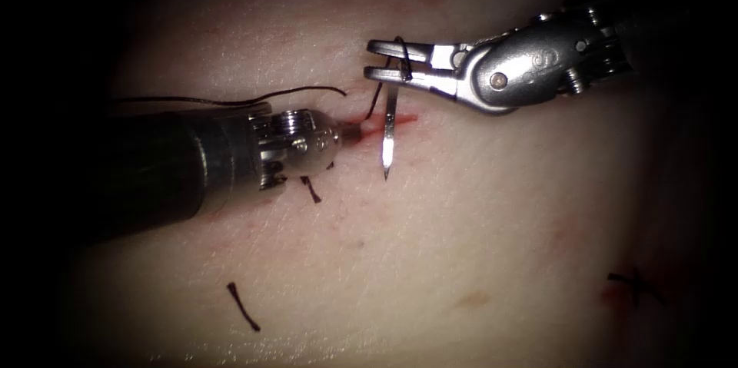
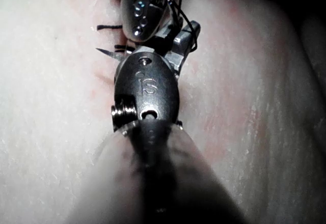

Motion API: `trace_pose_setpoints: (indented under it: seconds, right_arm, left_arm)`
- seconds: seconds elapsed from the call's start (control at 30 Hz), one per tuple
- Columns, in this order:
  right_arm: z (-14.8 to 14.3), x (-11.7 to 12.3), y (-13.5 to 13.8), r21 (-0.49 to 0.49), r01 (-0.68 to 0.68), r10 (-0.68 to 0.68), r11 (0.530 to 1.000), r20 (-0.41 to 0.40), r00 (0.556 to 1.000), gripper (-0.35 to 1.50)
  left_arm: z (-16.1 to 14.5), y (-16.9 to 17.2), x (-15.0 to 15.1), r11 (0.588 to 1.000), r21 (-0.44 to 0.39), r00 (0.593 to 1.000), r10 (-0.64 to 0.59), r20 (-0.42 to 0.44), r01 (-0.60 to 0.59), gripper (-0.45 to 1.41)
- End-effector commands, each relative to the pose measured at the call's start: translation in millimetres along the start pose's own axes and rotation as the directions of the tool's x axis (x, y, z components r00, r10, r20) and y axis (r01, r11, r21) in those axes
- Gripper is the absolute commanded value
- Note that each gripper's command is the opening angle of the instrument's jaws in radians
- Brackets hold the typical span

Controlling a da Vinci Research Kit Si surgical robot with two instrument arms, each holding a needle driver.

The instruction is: Wound Closure

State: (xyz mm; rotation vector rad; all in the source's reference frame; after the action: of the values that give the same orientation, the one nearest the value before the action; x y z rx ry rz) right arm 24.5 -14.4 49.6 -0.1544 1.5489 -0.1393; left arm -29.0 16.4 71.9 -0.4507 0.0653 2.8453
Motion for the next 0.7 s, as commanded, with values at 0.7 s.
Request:
trace_pose_setpoints:
  seconds: [0.7]
  right_arm:
    - [1.8,-1.3,-1.3,-0.009,0.202,-0.202,0.979,0.022,0.979,-0.35]
  left_arm:
    - [0.5,1.3,0.7,0.997,-0.073,1.0,0.026,0.0,-0.026,0.54]
